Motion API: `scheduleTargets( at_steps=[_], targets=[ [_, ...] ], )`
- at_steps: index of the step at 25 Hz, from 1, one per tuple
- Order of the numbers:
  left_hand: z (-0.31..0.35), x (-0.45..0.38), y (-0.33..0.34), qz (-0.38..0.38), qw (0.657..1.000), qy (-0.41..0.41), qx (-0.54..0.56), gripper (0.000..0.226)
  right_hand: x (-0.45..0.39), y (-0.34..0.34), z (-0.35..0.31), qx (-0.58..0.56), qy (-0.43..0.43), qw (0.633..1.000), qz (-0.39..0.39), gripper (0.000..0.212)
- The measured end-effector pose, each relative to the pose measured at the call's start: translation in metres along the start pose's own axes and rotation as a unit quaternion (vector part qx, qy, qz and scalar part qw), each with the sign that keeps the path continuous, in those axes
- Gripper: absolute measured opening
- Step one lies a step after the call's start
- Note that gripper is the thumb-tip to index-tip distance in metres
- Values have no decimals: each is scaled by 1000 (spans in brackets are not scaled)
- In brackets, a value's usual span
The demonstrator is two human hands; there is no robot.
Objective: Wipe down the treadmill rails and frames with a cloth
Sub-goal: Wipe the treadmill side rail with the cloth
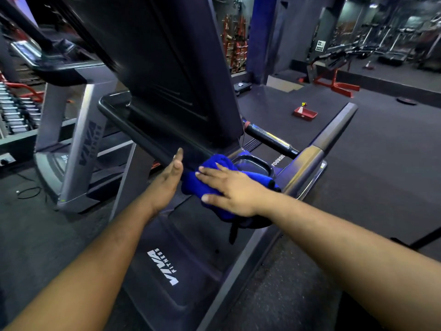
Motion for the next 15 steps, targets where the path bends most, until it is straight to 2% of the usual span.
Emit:
scheduleTargets(
  at_steps=[3, 5, 8, 10, 12, 15],
  targets=[
    [0, 1, 9, -15, 999, -1, -41, 126, -17, -6, 12, -11, 65, 997, -28, 70],
    [1, 2, 12, -5, 999, -5, -45, 129, -24, 3, -8, 7, 93, 994, -56, 70],
    [6, 5, 16, -10, 996, 22, -91, 131, 20, 8, -23, 90, -16, 996, -4, 62],
    [9, 7, 21, -25, 988, 47, -144, 131, 58, -1, -7, 84, -69, 993, 43, 58],
    [9, 8, 29, -30, 983, 55, -173, 129, 64, -14, 15, 87, -12, 994, 60, 56],
    [11, 9, 42, -40, 980, 53, -187, 129, 17, -16, 24, 109, 162, 978, -74, 75]
  ],
)
Point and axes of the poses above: each hand's wrist, its own x-axis away from the middle knuckle, its own y-axis out of the palm, z = x × y, the point moved 8 cm from there along -x, towards the middle knuckle, and after that the axes turned 9 degrees about -z, right-handed, at the moved point
